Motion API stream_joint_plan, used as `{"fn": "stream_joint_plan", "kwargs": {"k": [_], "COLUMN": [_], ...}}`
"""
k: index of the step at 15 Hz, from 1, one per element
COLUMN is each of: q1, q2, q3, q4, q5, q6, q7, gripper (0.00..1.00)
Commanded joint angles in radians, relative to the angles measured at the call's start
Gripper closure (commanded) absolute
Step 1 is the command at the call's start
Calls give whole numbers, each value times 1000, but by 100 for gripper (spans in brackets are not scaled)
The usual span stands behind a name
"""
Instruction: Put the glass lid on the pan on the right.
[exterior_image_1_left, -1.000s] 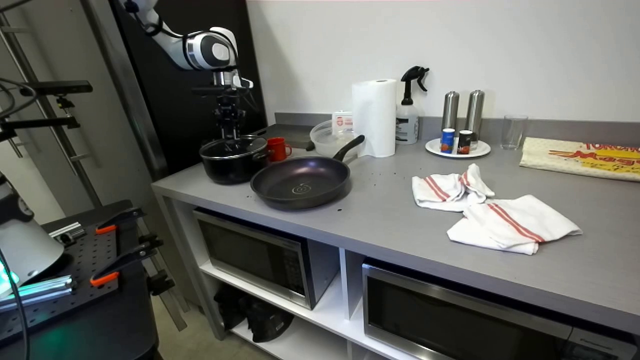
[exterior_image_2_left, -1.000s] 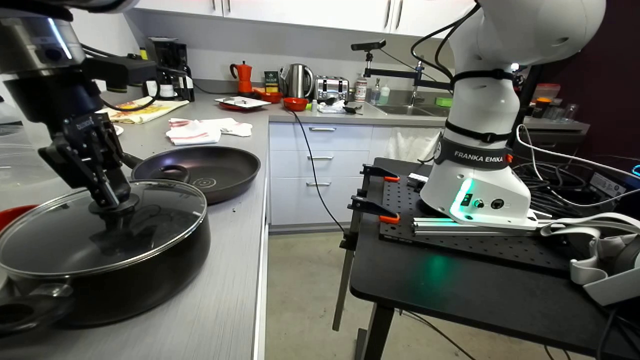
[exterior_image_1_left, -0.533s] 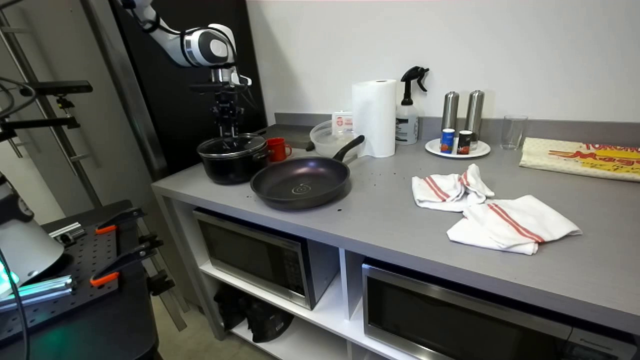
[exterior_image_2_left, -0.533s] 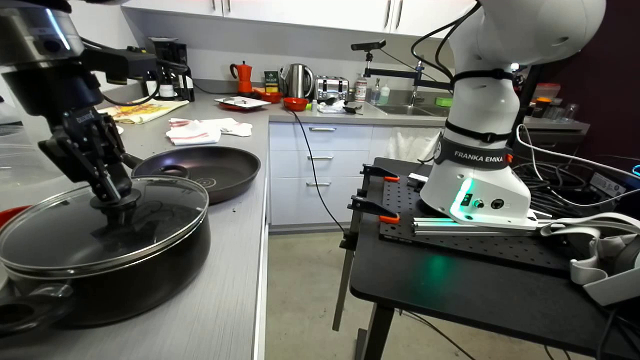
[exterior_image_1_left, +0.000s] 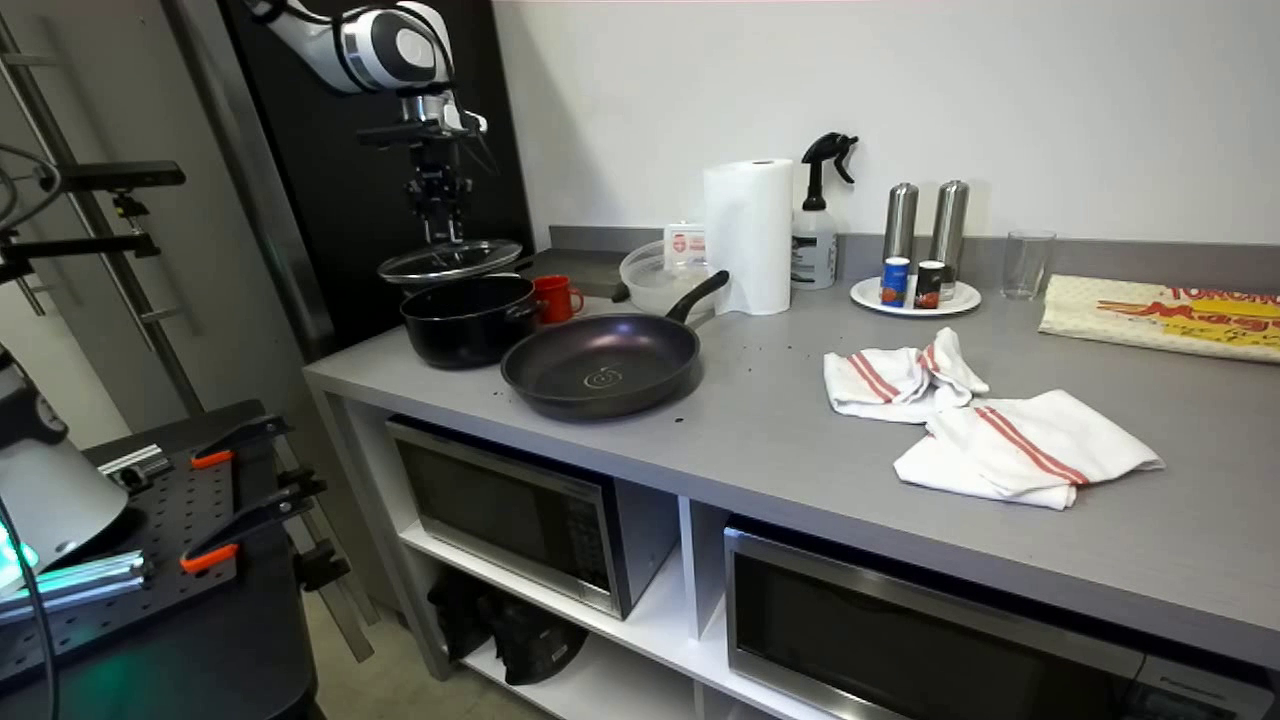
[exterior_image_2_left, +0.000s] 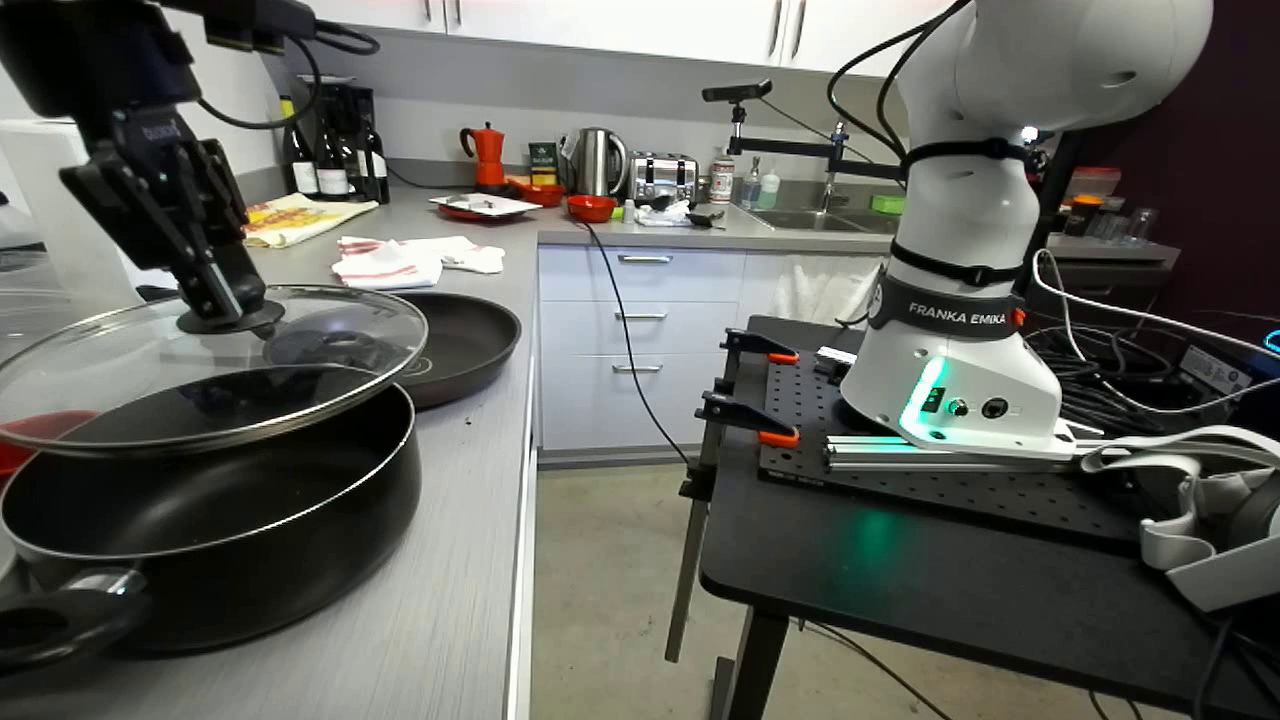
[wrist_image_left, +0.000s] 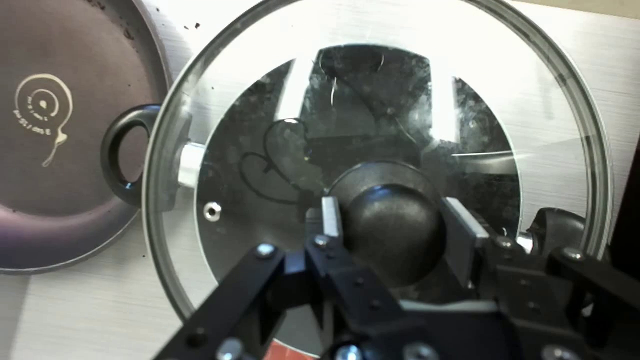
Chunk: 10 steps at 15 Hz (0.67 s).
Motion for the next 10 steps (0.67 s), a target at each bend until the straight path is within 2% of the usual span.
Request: {"fn": "stream_joint_plan", "kwargs": {"k": [1, 6, 10], "q1": [2, -43, -112], "q2": [-59, -71, -88], "q3": [-4, -31, -63], "q4": [-26, -41, -76], "q5": [-21, -7, 15], "q6": [-40, -61, -51], "q7": [23, 22, 5], "gripper": [74, 74, 74]}}
